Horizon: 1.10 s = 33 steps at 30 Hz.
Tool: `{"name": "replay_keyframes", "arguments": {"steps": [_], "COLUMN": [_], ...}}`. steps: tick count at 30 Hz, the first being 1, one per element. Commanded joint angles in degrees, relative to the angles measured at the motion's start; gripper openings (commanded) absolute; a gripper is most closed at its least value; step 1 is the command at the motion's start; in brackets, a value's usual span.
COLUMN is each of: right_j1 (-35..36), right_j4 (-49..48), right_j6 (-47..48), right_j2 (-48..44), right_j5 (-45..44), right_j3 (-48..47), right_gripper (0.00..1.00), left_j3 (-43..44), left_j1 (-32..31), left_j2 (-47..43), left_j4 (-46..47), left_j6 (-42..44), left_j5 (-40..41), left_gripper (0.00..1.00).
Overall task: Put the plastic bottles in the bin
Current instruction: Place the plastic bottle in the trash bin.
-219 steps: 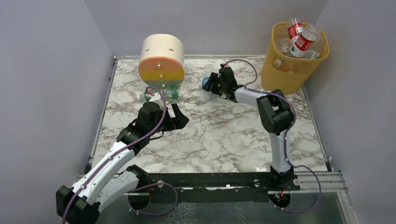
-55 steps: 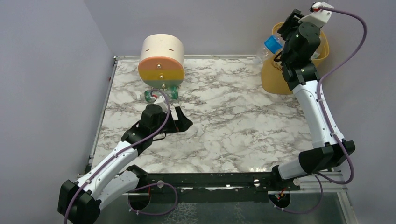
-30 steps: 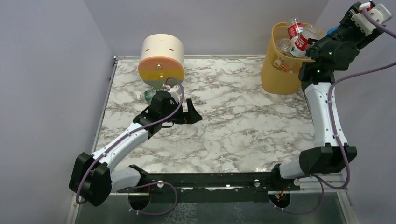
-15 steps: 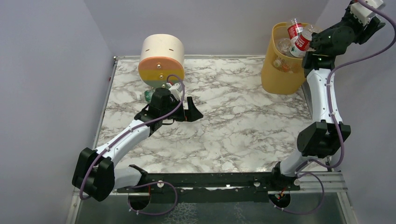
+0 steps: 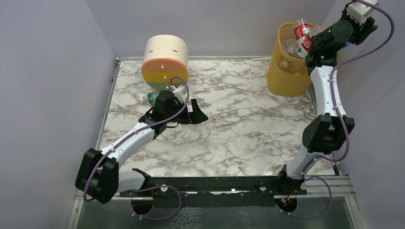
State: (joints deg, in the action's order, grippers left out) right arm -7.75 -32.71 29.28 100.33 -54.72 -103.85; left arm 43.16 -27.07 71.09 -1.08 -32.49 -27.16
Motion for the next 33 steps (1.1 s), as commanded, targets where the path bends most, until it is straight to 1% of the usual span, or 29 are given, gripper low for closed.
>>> {"name": "replay_keyframes", "arguments": {"steps": [1, 19, 30, 33], "right_j1": [-0.34, -0.34, -0.34, -0.34], "right_j4": [3.69, 13.36, 24.66, 26.02], "right_j6": [-3.91, -11.29, -19.25, -20.55], "right_j2": [0.77, 2.55, 3.82, 3.48], "right_j5": [1.29, 3.42, 6.49, 6.91], "right_j3": [-2.54, -2.35, -4.19, -3.63], "right_gripper": [0.53, 0.54, 0.57, 0.58], "left_j3": [-1.09, -1.8, -1.98, -1.94], "left_j1": [0.26, 0.26, 0.26, 0.26], "left_j2": [0.04, 0.63, 0.37, 0.08], "left_j4": [3.09, 4.59, 4.55, 4.26], "left_j6": [-0.98, -1.61, -1.79, -1.7], "left_j5": [-1.44, -1.54, -1.58, -1.47], "left_gripper": [0.99, 0.99, 0.99, 0.99]}}
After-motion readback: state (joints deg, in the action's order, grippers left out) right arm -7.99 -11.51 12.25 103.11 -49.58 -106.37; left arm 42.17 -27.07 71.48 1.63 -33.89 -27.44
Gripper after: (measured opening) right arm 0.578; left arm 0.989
